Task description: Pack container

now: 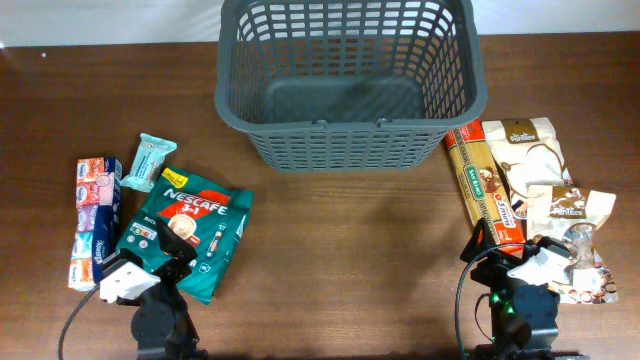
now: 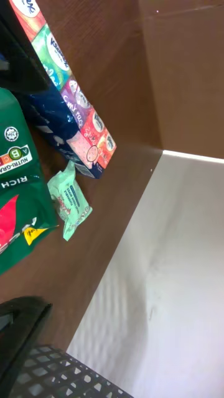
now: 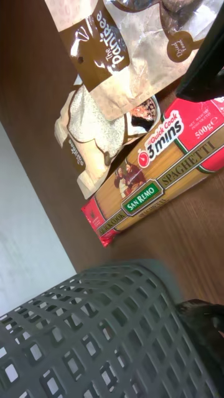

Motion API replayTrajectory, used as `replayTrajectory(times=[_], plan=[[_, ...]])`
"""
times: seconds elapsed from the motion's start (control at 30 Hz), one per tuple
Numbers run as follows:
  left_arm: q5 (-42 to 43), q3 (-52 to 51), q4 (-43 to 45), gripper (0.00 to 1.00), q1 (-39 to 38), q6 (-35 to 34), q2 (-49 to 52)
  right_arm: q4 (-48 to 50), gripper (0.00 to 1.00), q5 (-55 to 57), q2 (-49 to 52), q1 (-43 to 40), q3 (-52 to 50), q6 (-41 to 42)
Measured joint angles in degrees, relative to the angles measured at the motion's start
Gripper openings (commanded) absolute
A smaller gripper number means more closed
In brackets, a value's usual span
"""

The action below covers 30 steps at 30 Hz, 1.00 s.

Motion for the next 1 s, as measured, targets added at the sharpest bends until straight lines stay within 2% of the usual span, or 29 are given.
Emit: replayTrajectory(times=[0.33,0.47,0.57,0.73,0.9,1.0], plan=[[0.0,0.0,0.0,0.99,0.0,0.0,0.0,0.0,0.99,-2.6,0.0,0.0,0.0,0.0],[4.6,0.0,-0.8,0.99,0.0,1.3,0.0,1.0,0.99,-7.1,0.0,0.0,0.0,-3.0],[8.2,2.1,-5.7,0.99,0.0,2.4,0.0,1.0,0.99,-10.4,0.0,0.0,0.6,-6.4],[12.1,14.0,-13.2,0.99,0.0,4.8,2.3,-1.3,0.99,-14.6,1.1,0.0,8.7,-10.9],[18.1,31.4,-17.5,0.99,0.0,5.5,9.3,-8.3,0.99,-19.3,6.8,0.0,24.3,-13.3],[22.4,42.8,-23.0,0.99,0.0,5.7,15.6,-14.6,0.99,-22.2,12.4,0.0,35.6,-14.0]])
